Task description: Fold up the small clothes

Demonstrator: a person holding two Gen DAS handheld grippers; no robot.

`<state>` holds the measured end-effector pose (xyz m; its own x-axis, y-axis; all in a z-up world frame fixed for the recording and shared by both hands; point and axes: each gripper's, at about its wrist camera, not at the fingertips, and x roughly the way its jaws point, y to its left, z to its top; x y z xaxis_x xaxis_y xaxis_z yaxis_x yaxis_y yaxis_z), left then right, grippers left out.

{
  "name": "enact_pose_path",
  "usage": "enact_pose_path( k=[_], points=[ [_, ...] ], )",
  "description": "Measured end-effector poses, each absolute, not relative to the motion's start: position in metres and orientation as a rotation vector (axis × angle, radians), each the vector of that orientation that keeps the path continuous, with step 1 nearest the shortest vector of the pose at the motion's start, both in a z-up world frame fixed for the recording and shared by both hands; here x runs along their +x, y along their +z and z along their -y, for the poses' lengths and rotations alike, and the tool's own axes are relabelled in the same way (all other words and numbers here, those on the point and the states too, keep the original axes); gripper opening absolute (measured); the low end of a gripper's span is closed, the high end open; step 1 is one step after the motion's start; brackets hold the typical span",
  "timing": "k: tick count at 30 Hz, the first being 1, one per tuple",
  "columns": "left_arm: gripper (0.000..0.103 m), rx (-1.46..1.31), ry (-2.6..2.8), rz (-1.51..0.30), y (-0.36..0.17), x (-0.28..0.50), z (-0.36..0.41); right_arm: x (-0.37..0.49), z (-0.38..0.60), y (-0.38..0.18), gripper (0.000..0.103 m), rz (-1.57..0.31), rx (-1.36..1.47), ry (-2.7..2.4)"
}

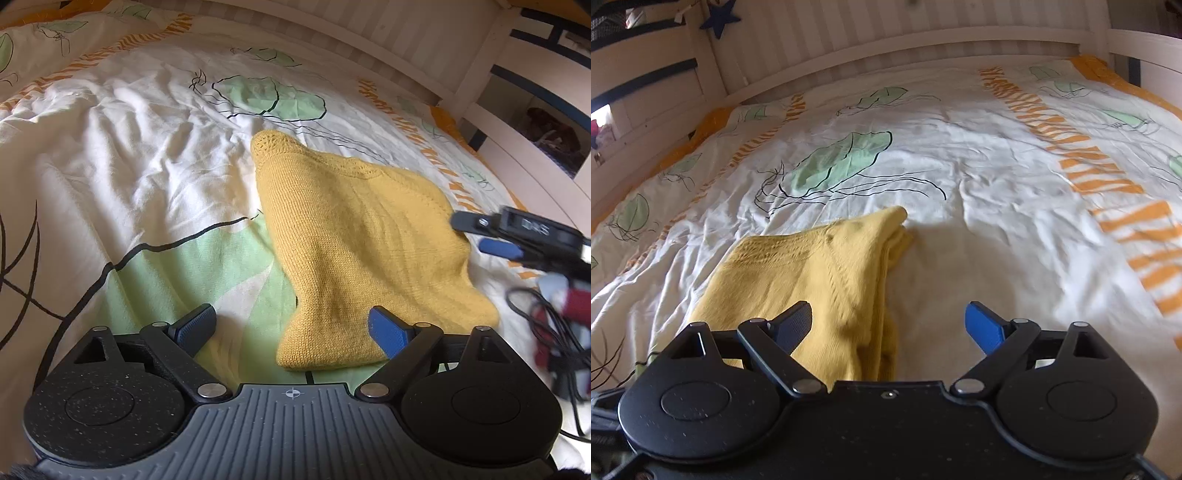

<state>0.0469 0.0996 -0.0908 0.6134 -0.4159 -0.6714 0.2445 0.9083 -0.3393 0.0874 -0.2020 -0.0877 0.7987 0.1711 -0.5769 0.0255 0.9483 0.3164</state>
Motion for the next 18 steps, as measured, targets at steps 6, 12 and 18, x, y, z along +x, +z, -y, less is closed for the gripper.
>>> enact_pose_path(
  k=[6, 12, 18],
  points=[
    [0.090, -0.237, -0.377, -0.840, -0.088, 0.049, -0.100, 0.121, 0.221, -0.121, 0.102, -0.733, 0.348, 0.032],
    [0.091, -0.285, -0.264, -0.760, -0.063, 0.039, -0.105, 0.088, 0.235, -0.103, 0.102, -0.678, 0.412, 0.011],
    [0.103, -0.191, -0.184, -0.670, -0.019, 0.022, -0.091, 0.040, 0.228, -0.065, 0.103, -0.587, 0.357, 0.019]
  ],
)
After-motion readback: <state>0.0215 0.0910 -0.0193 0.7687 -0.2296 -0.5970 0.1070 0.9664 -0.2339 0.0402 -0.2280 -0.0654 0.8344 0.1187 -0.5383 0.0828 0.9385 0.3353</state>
